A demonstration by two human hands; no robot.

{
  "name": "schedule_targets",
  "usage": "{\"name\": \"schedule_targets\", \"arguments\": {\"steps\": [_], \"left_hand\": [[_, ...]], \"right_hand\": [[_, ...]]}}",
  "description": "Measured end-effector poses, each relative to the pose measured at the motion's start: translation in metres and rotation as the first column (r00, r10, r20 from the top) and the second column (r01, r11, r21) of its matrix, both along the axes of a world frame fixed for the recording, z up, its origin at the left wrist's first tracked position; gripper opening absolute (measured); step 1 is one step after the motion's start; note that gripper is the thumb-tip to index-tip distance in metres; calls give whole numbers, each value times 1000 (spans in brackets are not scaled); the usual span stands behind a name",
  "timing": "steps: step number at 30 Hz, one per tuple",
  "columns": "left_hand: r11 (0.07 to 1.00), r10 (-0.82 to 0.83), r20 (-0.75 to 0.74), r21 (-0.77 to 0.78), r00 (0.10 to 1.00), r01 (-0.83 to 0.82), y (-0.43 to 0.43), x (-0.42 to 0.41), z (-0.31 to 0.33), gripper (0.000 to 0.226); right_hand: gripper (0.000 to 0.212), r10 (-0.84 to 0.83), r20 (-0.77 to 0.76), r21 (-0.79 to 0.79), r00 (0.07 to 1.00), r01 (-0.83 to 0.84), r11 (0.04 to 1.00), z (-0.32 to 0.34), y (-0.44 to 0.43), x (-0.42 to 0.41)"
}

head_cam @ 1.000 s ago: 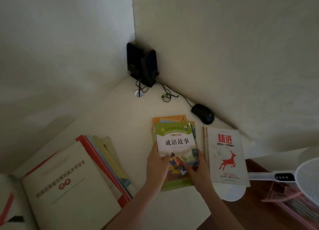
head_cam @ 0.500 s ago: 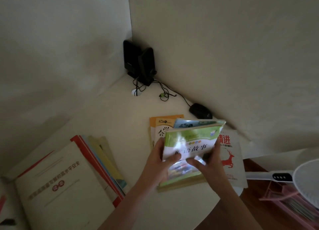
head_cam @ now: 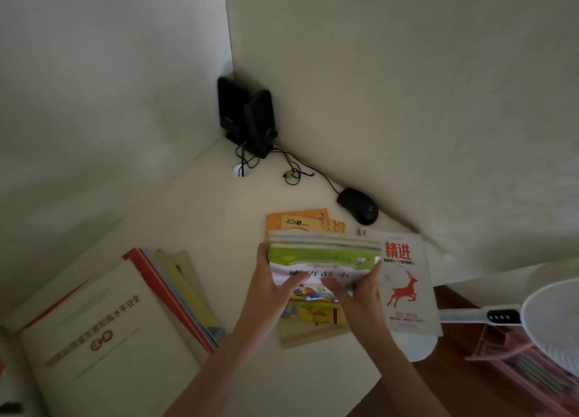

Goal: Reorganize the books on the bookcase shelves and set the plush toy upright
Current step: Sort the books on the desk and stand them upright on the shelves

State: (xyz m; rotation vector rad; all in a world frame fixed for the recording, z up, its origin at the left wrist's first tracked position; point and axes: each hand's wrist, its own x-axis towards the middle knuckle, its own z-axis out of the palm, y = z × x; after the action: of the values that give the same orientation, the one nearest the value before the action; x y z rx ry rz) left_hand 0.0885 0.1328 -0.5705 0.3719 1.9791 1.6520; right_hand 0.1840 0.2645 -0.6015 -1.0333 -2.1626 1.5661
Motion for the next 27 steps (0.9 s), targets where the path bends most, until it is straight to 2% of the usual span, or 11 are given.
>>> {"name": "schedule_targets", "arguments": {"steps": [4, 7, 11, 14, 16, 22, 25, 27], "left_hand": [[999, 29, -62, 36, 998, -26, -3, 10, -9, 46], [998, -48, -62, -39, 997, 45, -4, 7, -14, 59], [985, -120, -164, -145, 979, 97, -6, -4, -28, 64], [987, -90, -251, -155, 964, 52, -5, -16, -23, 93], [991, -46, -305, -133, 951, 5, -6, -22, -15, 95], [995, 45, -374, -65, 926, -75, -40, -30, 23, 69], [976, 204, -337, -6, 919, -219, -76, -31, 51, 64], [934, 346, -317, 23, 883, -358, -109, -29, 67, 66]], "right_hand": [[86, -50, -18, 7, 999, 50, 999, -3, -6, 7], [94, 30, 24, -90, 999, -27, 996, -3, -9, 4], [82, 102, 40, 21, 994, -102, 995, -4, -1, -1], [98, 103, -14, 100, 995, -101, 990, 4, 6, -4], [107, 116, -83, 122, 990, -106, 987, 12, 10, -5], [81, 311, -132, 68, 941, -304, 950, 57, -2, -31], [77, 436, -152, 85, 887, -428, 900, 86, -24, -56], [76, 528, -174, 48, 831, -529, 848, 105, -47, -76]]}}
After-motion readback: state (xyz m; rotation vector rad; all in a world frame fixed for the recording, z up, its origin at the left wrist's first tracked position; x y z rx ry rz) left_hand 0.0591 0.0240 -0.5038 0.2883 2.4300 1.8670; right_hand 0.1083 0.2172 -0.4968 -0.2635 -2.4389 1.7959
